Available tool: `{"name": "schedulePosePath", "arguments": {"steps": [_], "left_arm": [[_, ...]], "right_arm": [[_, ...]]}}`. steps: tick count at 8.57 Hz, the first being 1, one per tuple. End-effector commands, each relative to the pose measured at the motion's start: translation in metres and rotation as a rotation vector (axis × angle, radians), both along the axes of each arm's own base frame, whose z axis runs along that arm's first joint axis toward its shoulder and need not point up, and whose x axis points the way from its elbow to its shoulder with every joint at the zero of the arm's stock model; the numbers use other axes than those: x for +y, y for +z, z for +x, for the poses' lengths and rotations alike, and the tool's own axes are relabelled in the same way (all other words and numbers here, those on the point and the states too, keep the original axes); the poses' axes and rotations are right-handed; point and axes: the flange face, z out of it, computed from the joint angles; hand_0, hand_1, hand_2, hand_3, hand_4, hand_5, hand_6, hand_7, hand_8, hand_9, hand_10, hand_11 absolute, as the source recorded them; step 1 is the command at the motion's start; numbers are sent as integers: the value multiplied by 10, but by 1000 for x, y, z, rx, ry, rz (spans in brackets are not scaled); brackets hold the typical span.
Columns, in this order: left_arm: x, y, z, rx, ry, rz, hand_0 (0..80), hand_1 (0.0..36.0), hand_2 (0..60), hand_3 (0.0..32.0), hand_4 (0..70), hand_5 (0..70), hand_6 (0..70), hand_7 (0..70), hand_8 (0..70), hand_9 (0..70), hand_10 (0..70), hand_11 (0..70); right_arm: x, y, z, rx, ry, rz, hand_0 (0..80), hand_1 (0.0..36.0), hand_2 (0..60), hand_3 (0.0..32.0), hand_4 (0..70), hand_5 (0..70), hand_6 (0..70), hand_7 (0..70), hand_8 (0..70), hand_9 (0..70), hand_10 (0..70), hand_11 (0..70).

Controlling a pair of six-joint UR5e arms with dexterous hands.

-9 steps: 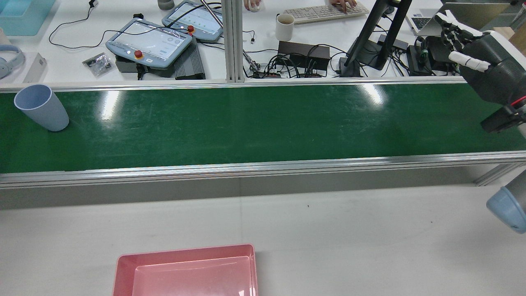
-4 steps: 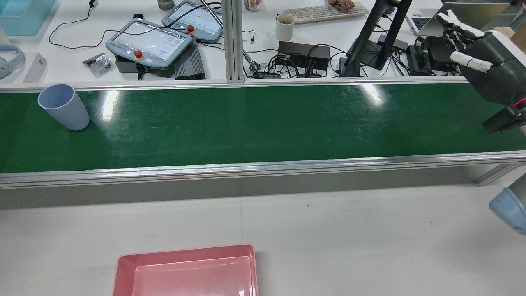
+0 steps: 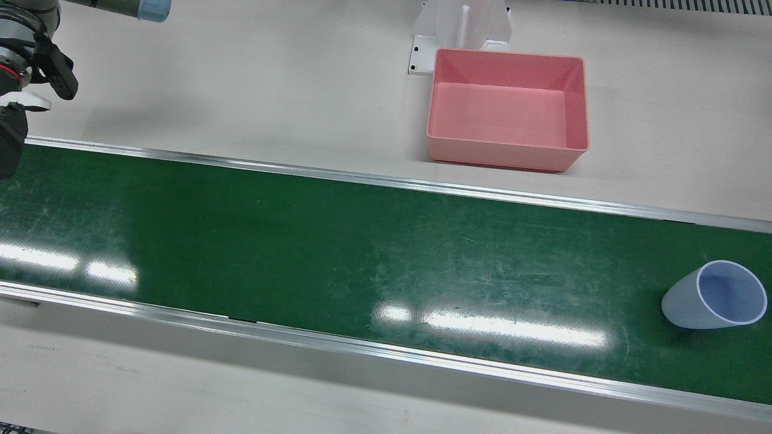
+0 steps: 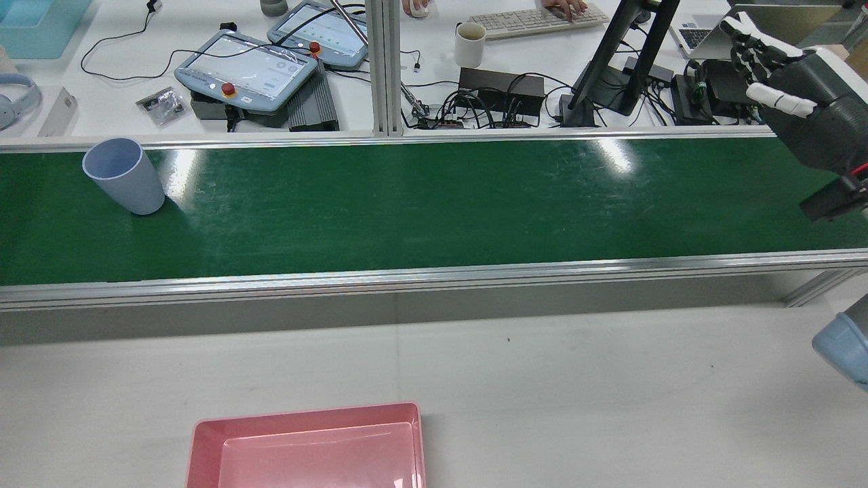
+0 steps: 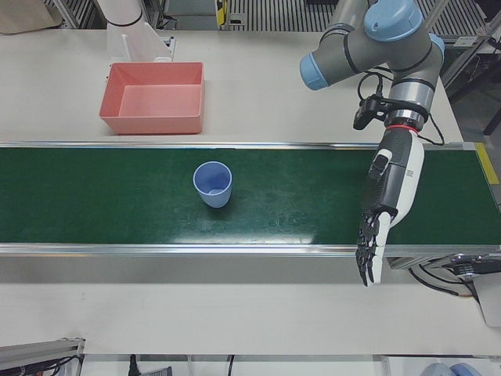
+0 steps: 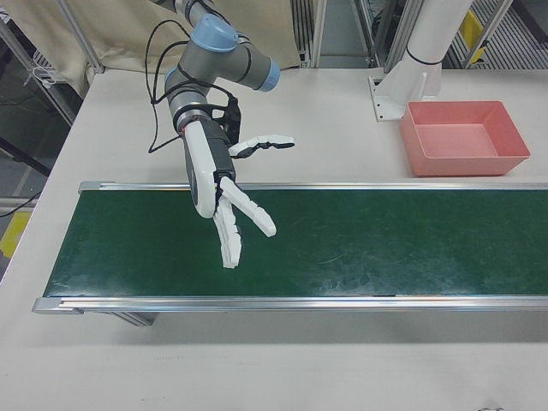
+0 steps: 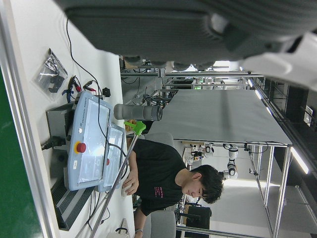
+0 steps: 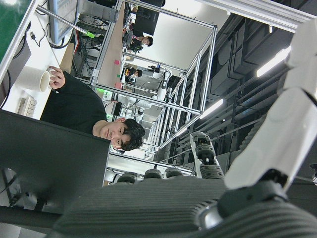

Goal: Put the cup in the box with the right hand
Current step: 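Raise the right hand above the belt and wait for the blue cup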

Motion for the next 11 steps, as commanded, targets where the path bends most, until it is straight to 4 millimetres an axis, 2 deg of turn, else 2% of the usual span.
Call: {"name": "schedulePosePath", "arguments": {"steps": [1, 8, 11], "left_arm": [[0, 0, 0, 0, 0, 0, 0, 0, 0, 0, 0, 0, 0, 0, 0, 0, 0, 0], [0, -1, 0, 0, 0, 1, 0, 0, 0, 0, 0, 0, 0, 0, 0, 0, 0, 0], [0, -1, 0, 0, 0, 1, 0, 0, 0, 0, 0, 0, 0, 0, 0, 0, 0, 0]], "right_arm": [[5, 3, 1, 0, -1, -5, 391, 121, 156, 0, 0, 19, 0, 0, 0, 0, 0, 0], [3, 3, 0, 1, -2, -5, 392, 121, 161, 0, 0, 19, 2, 0, 0, 0, 0, 0], [1, 4, -7, 11, -9, -7, 390, 121, 166, 0, 0, 19, 3, 0, 0, 0, 0, 0]]}}
